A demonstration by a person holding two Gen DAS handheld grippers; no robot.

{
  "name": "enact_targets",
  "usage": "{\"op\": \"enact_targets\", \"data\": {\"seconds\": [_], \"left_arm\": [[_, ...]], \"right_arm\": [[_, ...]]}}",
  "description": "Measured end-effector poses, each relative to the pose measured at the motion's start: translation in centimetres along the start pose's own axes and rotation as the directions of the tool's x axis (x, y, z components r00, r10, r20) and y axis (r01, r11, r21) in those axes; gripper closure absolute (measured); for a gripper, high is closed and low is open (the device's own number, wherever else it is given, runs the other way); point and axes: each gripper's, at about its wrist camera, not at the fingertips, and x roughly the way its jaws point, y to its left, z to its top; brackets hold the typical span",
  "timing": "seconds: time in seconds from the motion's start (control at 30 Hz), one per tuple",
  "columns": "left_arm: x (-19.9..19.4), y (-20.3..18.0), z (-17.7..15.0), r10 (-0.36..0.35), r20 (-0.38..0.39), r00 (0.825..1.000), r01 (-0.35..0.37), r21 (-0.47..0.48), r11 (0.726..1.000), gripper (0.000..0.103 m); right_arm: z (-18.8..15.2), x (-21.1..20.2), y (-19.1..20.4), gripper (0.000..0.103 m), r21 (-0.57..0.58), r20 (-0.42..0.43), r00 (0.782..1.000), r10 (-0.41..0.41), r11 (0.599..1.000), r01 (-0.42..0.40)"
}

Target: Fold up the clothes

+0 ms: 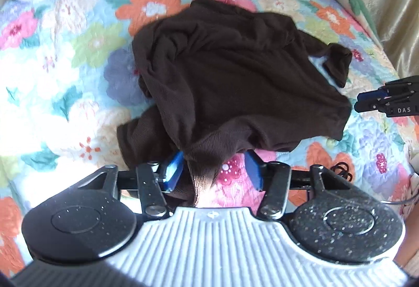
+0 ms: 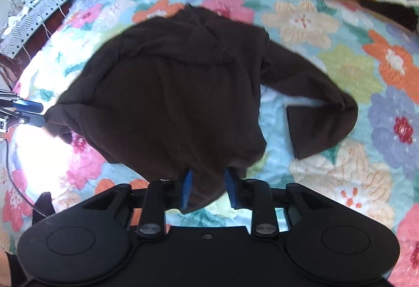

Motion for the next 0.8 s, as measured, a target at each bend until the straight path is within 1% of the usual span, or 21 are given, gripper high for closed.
{"op": "enact_targets", "data": {"seconds": [0.03, 0.07, 0.17, 0.2, 0.23, 0.27, 0.33, 0.4, 0.47, 0.5, 0.53, 0.6, 0.63, 0.67, 0.7, 0.8], "left_arm": [[-0.8, -0.1, 0.2, -0.009, 0.017, 1.000, 0.009, 0.004, 1.000, 0.046], [-1.5, -0.1, 0.5, -0.021, 0.032, 0.999, 0.021, 0.002, 1.000, 0.045], [-3.0, -0.1, 1.9, -0.050, 0.066, 0.997, 0.050, -0.004, 0.999, 0.045], [-3.3, -0.2, 2.5, -0.040, 0.077, 0.996, 0.040, 0.004, 0.999, 0.045], [-3.6, -0.3, 3.1, -0.017, 0.087, 0.996, 0.015, 0.017, 1.000, 0.045], [-4.0, -0.4, 3.5, 0.013, 0.088, 0.996, -0.016, 0.033, 0.999, 0.047], [-5.1, -0.7, 4.1, 0.062, 0.075, 0.995, -0.067, 0.068, 0.995, 0.047], [-6.3, -0.5, 4.3, 0.079, 0.051, 0.996, -0.084, 0.096, 0.992, 0.047], [-7.2, -0.1, 4.7, 0.083, 0.027, 0.996, -0.085, 0.102, 0.991, 0.046], [-7.3, 0.2, 5.0, 0.079, 0.020, 0.997, -0.081, 0.105, 0.991, 0.046], [-7.1, 0.4, 5.3, 0.080, 0.014, 0.997, -0.081, 0.109, 0.991, 0.045], [-5.6, 0.7, 6.2, 0.090, 0.025, 0.996, -0.093, 0.128, 0.987, 0.043], [-4.5, 0.9, 6.7, 0.095, 0.042, 0.995, -0.101, 0.149, 0.984, 0.041], [-3.1, 0.9, 7.2, 0.100, 0.065, 0.993, -0.110, 0.178, 0.978, 0.033], [-1.6, 0.9, 7.7, 0.108, 0.089, 0.990, -0.124, 0.202, 0.972, 0.027], [3.3, 1.3, 9.4, 0.129, 0.097, 0.987, -0.148, 0.226, 0.963, 0.027]], "right_arm": [[0.3, -0.8, 0.3, 0.064, -0.016, 0.023, 1.000, -0.004, 1.000, 0.004], [0.6, -1.7, 0.6, 0.062, -0.031, 0.044, 0.999, -0.006, 1.000, 0.007], [1.8, -3.5, 1.3, 0.061, -0.053, 0.098, 0.995, 0.022, 0.998, -0.016], [2.3, -3.8, 1.6, 0.061, -0.057, 0.104, 0.994, 0.040, 0.998, -0.035], [2.9, -4.0, 2.0, 0.061, -0.060, 0.104, 0.993, 0.063, 0.997, -0.057], [3.6, -4.2, 2.4, 0.061, -0.062, 0.098, 0.991, 0.091, 0.994, -0.085], [4.8, -4.7, 3.4, 0.061, -0.052, 0.063, 0.986, 0.154, 0.987, -0.151], [5.8, -5.7, 4.5, 0.061, -0.050, 0.029, 0.972, 0.231, 0.972, -0.230], [6.7, -6.7, 5.4, 0.053, -0.061, 0.001, 0.956, 0.292, 0.955, -0.291], [7.1, -7.1, 5.8, 0.046, -0.066, -0.005, 0.953, 0.303, 0.951, -0.303], [7.5, -7.3, 6.0, 0.044, -0.071, -0.010, 0.950, 0.312, 0.947, -0.312], [8.1, -6.4, 6.3, 0.040, -0.101, 0.005, 0.951, 0.308, 0.947, -0.306], [8.4, -5.8, 6.4, 0.036, -0.120, 0.018, 0.953, 0.303, 0.947, -0.299], [8.7, -5.0, 6.5, 0.034, -0.139, 0.036, 0.956, 0.291, 0.949, -0.284], [9.1, -3.7, 6.3, 0.034, -0.151, 0.062, 0.963, 0.263, 0.956, -0.251], [9.7, 0.7, 6.0, 0.034, -0.187, 0.125, 0.983, 0.135, 0.976, -0.111]]}}
